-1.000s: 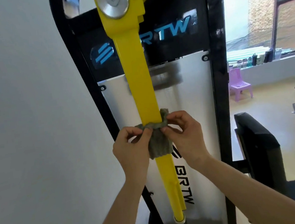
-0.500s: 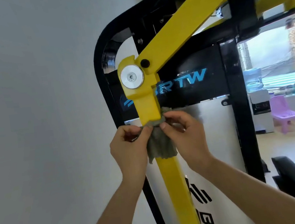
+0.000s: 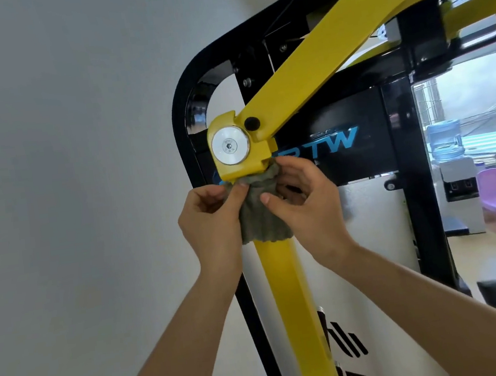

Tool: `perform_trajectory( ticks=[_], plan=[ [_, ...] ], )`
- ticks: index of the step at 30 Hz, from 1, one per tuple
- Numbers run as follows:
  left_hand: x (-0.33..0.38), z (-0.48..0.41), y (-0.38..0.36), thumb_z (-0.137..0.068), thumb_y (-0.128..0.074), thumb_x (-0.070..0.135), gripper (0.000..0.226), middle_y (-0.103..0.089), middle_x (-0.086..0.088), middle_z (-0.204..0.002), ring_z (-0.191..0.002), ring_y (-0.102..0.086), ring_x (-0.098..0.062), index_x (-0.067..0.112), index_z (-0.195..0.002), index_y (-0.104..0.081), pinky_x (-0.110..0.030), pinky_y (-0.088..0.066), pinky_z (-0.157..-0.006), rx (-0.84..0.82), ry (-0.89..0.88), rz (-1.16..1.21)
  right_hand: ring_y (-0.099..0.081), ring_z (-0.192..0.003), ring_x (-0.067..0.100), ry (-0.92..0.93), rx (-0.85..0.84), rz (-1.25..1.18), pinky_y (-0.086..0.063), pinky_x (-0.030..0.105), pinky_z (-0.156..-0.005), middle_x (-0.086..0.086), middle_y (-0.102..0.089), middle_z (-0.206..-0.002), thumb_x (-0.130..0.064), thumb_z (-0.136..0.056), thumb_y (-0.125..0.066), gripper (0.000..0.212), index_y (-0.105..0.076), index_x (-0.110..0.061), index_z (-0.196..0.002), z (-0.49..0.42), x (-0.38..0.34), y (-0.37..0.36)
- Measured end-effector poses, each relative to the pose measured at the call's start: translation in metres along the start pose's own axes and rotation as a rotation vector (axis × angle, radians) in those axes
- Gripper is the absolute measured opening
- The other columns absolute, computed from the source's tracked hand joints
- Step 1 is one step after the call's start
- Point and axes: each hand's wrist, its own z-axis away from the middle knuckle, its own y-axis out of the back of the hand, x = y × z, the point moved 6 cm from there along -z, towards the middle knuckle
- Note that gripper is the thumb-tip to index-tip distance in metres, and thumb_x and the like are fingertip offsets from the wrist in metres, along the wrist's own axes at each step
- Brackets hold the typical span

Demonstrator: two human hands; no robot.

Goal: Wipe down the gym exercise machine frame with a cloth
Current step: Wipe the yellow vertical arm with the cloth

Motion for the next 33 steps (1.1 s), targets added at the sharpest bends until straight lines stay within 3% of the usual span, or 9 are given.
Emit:
perform_trajectory(
  ticks=[4,11,23,27,33],
  plan=[
    [-0.01,0.011,0.003,-0.082,-0.083,0.023,0.015,-0.073,0.002,-0.084,-0.081,-0.071,-0.016,0.018,-0.088,-0.071,-0.031,-0.062,-0.074,-0.005,0.011,-0.014,-0.063,-0.113,0.008,0.034,-0.029,0.075,-0.055,0.027,-0.096,-0.004,-0.067,-0.119,-0.006,-0.083,-0.079,0.05,-0.059,-0.013,-0.128,0.009,0.004,0.0],
    [-0.034,0.046,0.019,-0.083,-0.082,0.017,0.017,-0.075,0.007,-0.089,-0.084,-0.074,-0.012,0.018,-0.097,-0.072,-0.027,-0.062,-0.07,-0.068,0.012,-0.033,-0.063,-0.116,0.009,-0.087,-0.127,0.104,-0.059,0.036,-0.093,-0.007,-0.066,-0.125,-0.013,-0.085,-0.078,0.054,-0.058,-0.018,-0.135,0.04,0.035,0.011],
    [-0.108,0.128,0.048,-0.082,-0.082,0.009,0.033,-0.075,0.002,-0.1,-0.089,-0.075,-0.01,0.014,-0.109,-0.064,-0.027,-0.062,-0.071,-0.144,0.068,-0.177,-0.066,-0.112,0.012,-0.282,-0.158,0.169,-0.058,0.026,-0.088,-0.004,-0.068,-0.123,-0.012,-0.082,-0.081,0.051,-0.063,-0.016,-0.13,0.144,0.1,0.049],
    [-0.147,0.163,0.063,-0.083,-0.081,0.011,0.03,-0.077,0.001,-0.096,-0.087,-0.075,-0.01,0.014,-0.107,-0.065,-0.041,-0.064,-0.073,-0.16,0.16,-0.257,-0.068,-0.106,0.009,-0.329,-0.15,0.234,-0.058,0.029,-0.091,-0.002,-0.071,-0.117,-0.007,-0.081,-0.081,0.042,-0.069,-0.015,-0.121,0.187,0.126,0.066],
    [-0.189,0.208,0.083,-0.081,-0.084,0.017,0.027,-0.075,0.004,-0.084,-0.079,-0.073,-0.017,0.034,-0.089,-0.065,-0.05,-0.062,-0.076,-0.187,0.245,-0.436,-0.06,-0.101,0.018,-0.435,-0.152,0.399,-0.054,0.039,-0.086,-0.03,-0.063,-0.1,-0.009,-0.077,-0.083,0.042,-0.07,-0.036,-0.108,0.252,0.162,0.086]
  ],
)
